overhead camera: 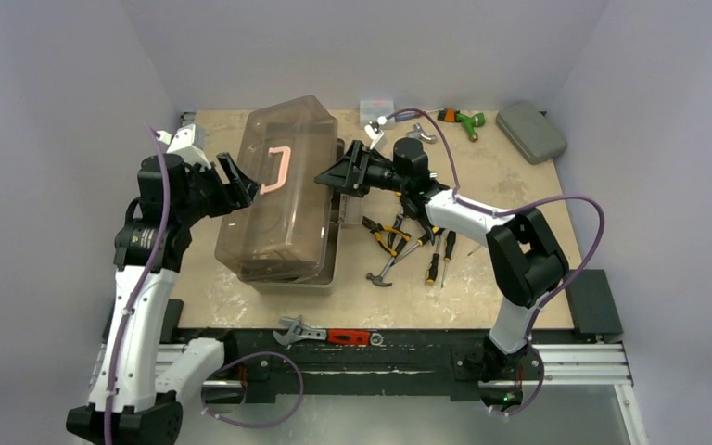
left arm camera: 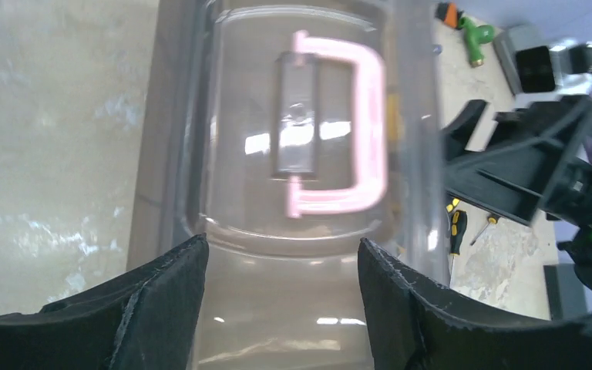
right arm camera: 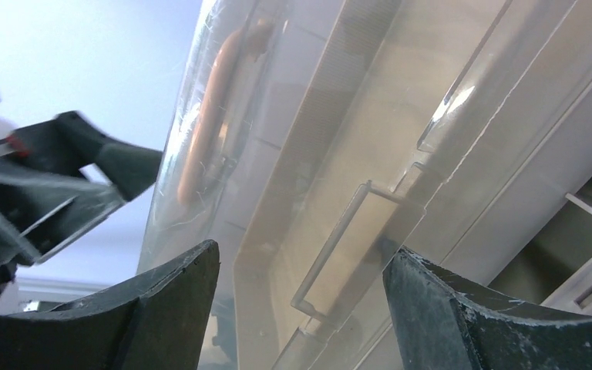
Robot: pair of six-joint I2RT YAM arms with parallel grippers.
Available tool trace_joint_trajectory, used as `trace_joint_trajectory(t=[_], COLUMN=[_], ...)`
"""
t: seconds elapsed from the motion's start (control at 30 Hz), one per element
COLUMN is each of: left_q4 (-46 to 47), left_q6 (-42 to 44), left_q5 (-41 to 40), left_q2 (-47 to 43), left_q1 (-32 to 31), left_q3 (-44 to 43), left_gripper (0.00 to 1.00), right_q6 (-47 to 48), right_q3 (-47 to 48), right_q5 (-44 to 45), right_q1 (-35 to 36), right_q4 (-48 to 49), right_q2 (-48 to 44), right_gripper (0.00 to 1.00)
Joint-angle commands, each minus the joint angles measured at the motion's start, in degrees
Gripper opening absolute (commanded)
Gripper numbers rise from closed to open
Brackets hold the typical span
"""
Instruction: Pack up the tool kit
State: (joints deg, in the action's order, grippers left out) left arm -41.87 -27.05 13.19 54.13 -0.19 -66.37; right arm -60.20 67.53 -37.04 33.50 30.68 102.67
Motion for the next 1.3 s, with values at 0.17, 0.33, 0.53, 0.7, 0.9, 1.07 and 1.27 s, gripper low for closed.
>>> trace_joint_trajectory(t=[0.17,0.33,0.53,0.7,0.9,1.07,1.27], left_q4=[-8.36,-13.91,-22.78,-29.98,-37.6,-47.98,-51.23], left_q6=[6.04,7.45,8.35,5.13,-1.36,-9.32,-13.99], left_q5=[-17.66,-28.4,-53.72,-70.13,-77.69,-82.73,-83.39], left_q2=[-3.26,-0.51,9.65,19.27,27.77,34.74,38.75], left_q1=[-16.42,-29.72,-52.13,-63.56,-67.33,-68.6,-68.96], left_q3=[-10.66,-15.59,-23.63,-27.61,-28.92,-30.99,-29.84], left_gripper=[0.69,0.69,0.69,0.73,0.75,0.81,0.84], right_q6=[-1.14,-1.42,-2.94,-4.21,-5.53,-6.07,-6.84], right_q3=[6.43,7.64,7.15,7.11,7.09,6.84,6.39], right_q5=[-2.6,-2.0,-1.53,-1.68,-2.08,-2.39,-2.58], right_q1=[2.54,2.97,3.06,3.02,3.07,3.06,2.99], right_q4=[4.45,4.33,6.04,7.25,8.26,8.7,9.74], right_q2=[-3.01,-2.59,-1.89,-1.48,-1.29,-1.2,-1.05], right_gripper=[0.73,0.73,0.73,0.73,0.73,0.73,0.73])
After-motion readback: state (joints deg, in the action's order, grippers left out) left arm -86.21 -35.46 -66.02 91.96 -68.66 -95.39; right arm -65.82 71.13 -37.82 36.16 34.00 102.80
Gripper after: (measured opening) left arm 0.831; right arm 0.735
